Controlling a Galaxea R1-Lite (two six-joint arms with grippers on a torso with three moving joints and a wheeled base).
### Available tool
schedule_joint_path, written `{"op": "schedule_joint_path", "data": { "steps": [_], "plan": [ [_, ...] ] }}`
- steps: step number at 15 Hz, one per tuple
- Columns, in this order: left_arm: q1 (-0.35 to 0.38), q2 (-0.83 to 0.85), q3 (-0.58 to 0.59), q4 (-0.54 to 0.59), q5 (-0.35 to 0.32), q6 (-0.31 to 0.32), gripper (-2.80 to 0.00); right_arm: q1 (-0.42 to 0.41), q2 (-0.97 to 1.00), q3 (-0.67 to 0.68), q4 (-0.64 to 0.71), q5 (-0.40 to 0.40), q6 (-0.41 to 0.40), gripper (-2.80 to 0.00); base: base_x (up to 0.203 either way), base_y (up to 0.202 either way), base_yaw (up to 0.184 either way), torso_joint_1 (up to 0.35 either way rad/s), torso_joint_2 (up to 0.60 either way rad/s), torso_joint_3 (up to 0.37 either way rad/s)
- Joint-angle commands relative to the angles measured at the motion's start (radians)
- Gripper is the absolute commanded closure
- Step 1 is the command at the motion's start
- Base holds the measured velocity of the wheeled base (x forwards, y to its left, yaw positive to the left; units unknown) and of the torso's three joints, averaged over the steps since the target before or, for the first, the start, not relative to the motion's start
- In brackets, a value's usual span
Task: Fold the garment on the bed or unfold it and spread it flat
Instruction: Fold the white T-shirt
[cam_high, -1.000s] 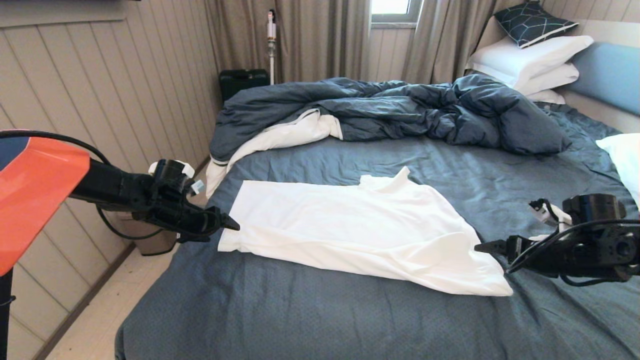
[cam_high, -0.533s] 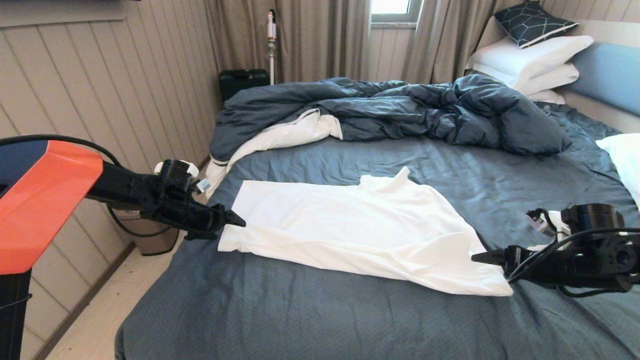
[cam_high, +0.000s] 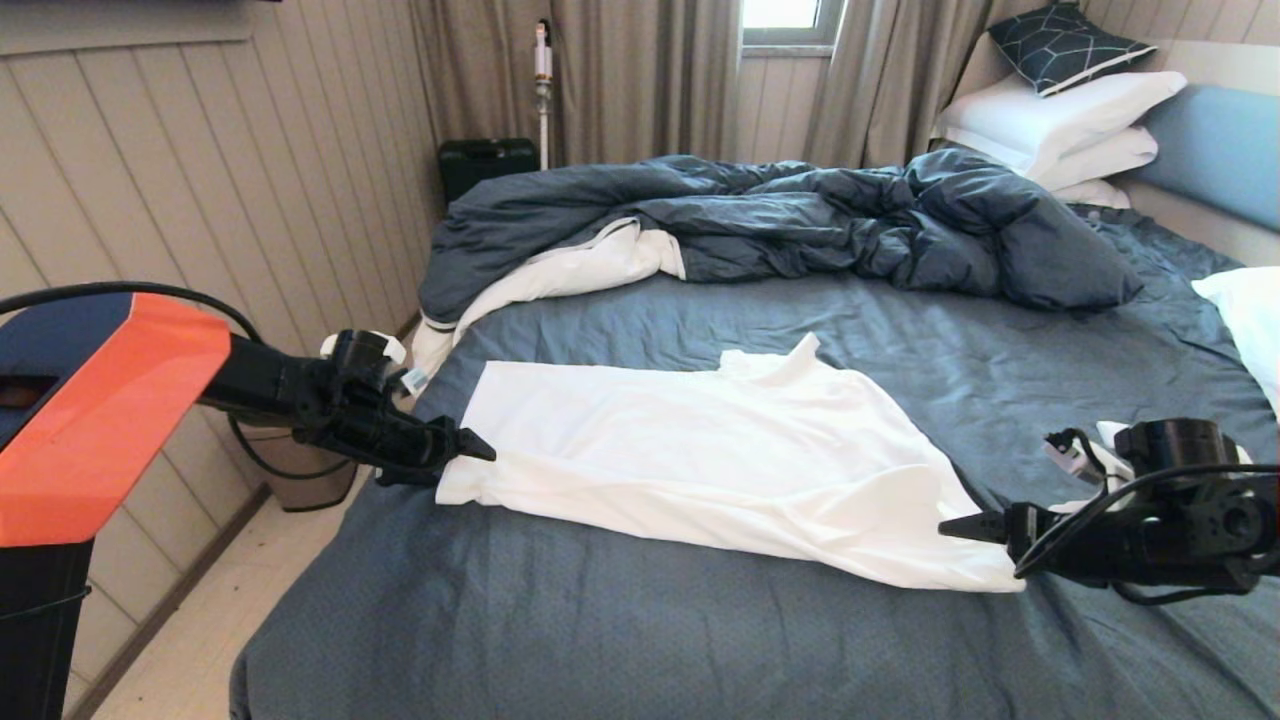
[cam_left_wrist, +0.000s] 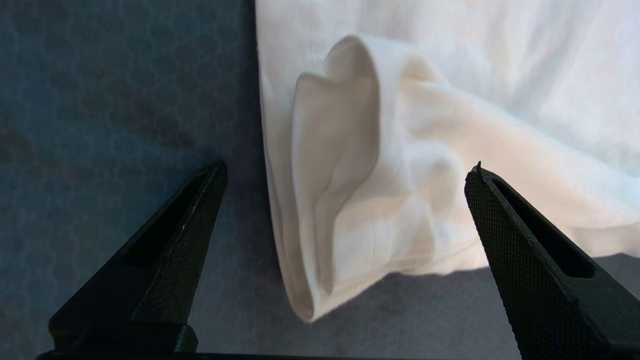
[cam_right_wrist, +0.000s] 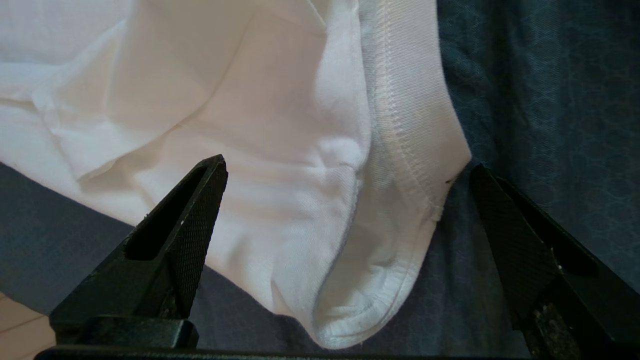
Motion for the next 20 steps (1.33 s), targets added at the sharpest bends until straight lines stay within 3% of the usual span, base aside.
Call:
{"op": "schedule_joint_path", "data": {
  "steps": [1,7,8,9,20],
  "plan": [
    [-0.002,0.016,-0.017,0.001,-0.004,-0.004,-2.8,0.001,0.009,0.001,-0.002,0.005,0.001,-2.8,0.0,0.0,0.0,0.0,0.0,0.0],
    [-0.024,0.023,-0.033,0.004,-0.005,-0.012,-2.8,0.008,0.006,0.017,0.0,0.021,0.001,-2.8,0.0,0.0,0.0,0.0,0.0,0.0],
    [-0.029,0.027,-0.033,0.004,-0.005,-0.012,-0.35,0.007,0.008,0.016,0.0,0.021,0.001,0.0,0.0,0.0,0.0,0.0,0.0,0.0],
    [-0.036,0.03,-0.033,0.004,-0.005,-0.014,0.0,0.005,0.01,0.018,-0.002,0.021,0.001,0.0,0.0,0.0,0.0,0.0,0.0,0.0],
    [-0.037,-0.003,0.023,0.01,0.001,-0.013,0.0,-0.003,-0.009,0.061,-0.002,0.027,-0.013,0.0,0.0,0.0,0.0,0.0,0.0,0.0]
  ]
}}
